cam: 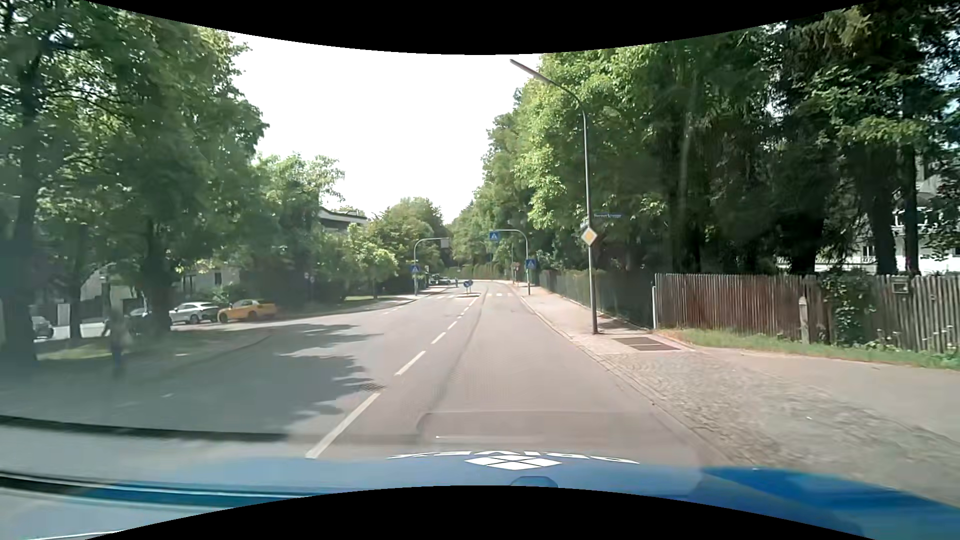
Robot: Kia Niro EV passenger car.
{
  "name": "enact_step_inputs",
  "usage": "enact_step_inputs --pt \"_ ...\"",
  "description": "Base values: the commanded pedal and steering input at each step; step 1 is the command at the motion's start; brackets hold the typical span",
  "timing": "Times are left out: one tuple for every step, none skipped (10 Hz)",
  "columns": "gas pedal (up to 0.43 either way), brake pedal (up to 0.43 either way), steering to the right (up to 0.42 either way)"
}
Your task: Follow the waypoints while adhering to traffic rules and regulations
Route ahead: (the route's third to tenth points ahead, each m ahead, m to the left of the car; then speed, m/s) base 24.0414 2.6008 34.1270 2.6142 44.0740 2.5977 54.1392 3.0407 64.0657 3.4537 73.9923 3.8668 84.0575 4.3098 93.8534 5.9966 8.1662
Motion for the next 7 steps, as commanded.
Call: enact_step_inputs --pt "0.11 0.0 -0.004" --pt "0.11 0.0 -0.004" --pt "0.11 0.0 -0.004" --pt "0.118 0.0 -0.004" --pt "0.169 0.0 -0.003" --pt "0.169 0.0 0.001" --pt "0.157 0.0 0.001"
